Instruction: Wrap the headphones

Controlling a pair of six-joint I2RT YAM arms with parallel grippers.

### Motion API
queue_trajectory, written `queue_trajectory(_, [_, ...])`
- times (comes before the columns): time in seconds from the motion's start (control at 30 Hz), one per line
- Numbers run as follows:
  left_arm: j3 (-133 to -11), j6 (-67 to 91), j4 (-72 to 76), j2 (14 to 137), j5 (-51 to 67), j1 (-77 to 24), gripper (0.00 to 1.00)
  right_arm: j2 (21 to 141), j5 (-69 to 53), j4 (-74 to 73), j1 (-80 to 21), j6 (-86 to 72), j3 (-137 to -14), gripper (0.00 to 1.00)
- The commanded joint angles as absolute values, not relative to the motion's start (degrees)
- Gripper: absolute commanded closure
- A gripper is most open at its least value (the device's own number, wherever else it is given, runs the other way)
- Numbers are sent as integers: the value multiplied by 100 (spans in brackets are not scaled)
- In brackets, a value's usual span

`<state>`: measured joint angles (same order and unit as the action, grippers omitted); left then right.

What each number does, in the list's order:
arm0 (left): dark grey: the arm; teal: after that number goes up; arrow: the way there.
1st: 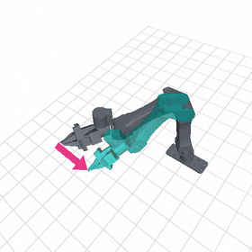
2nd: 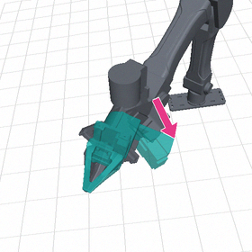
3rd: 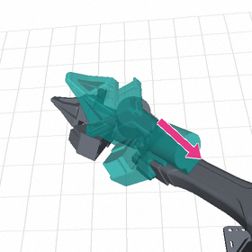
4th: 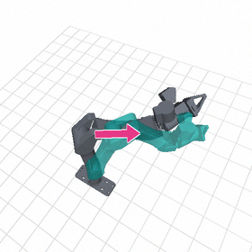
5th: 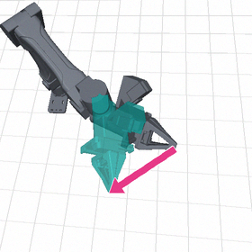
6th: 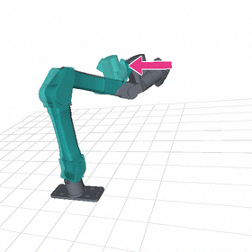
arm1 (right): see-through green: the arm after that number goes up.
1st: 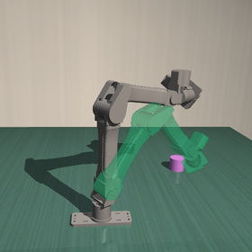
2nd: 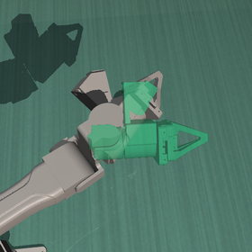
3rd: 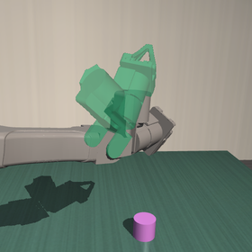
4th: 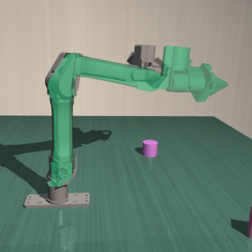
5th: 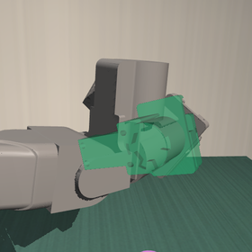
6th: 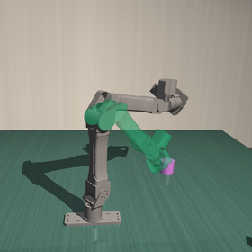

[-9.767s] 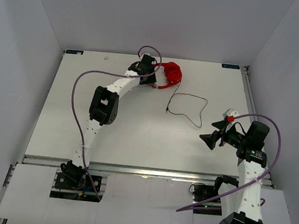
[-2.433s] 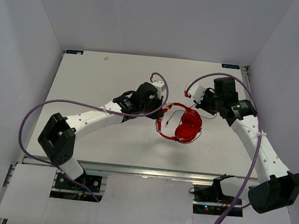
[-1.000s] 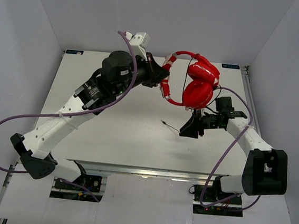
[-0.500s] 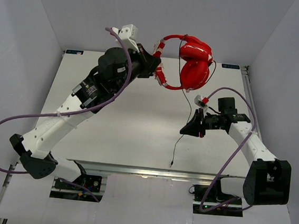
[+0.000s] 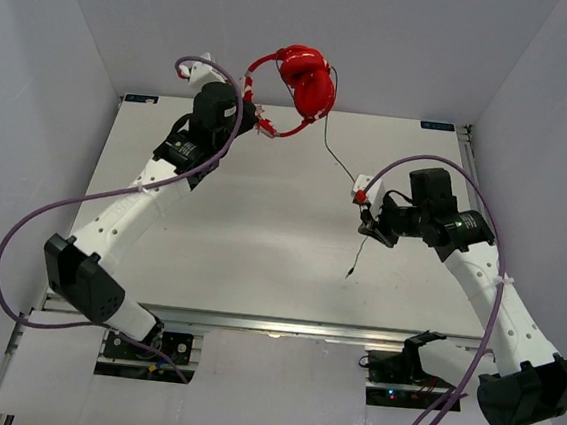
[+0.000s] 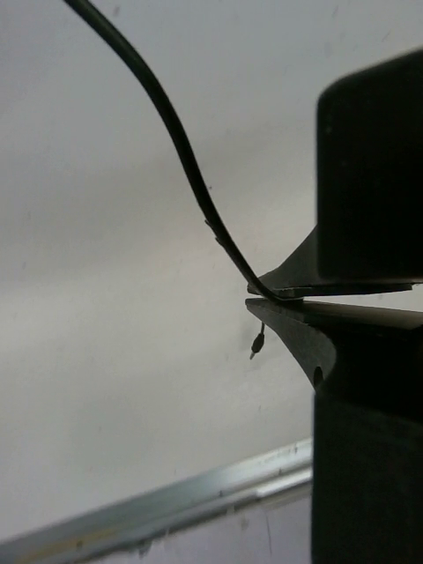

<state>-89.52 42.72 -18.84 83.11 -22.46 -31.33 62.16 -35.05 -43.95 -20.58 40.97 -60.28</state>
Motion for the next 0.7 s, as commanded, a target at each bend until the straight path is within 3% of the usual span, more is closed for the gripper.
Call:
queue_trajectory(0.0, [-8694,4709,-1538,8795,-2258,-3085,100,6225,-1096,-5159,-2466,5249,-6793,92])
queue_trajectory(0.2, [-8949,4667,-1601,9710,-1859,-3166,100,6054,199,-5600,-3517,6184,-7462,92])
queue_trajectory(0.37, [-9133,4686,-1608,10275,-1361,-3460,100,5996,1336,-5566,-4279,6605,-6976,92])
queue_trajectory(0.67, [-9692,3991,-1922,11200,-540,-4272,100,6070,2176,-4862,-4544,7004,-7118,92])
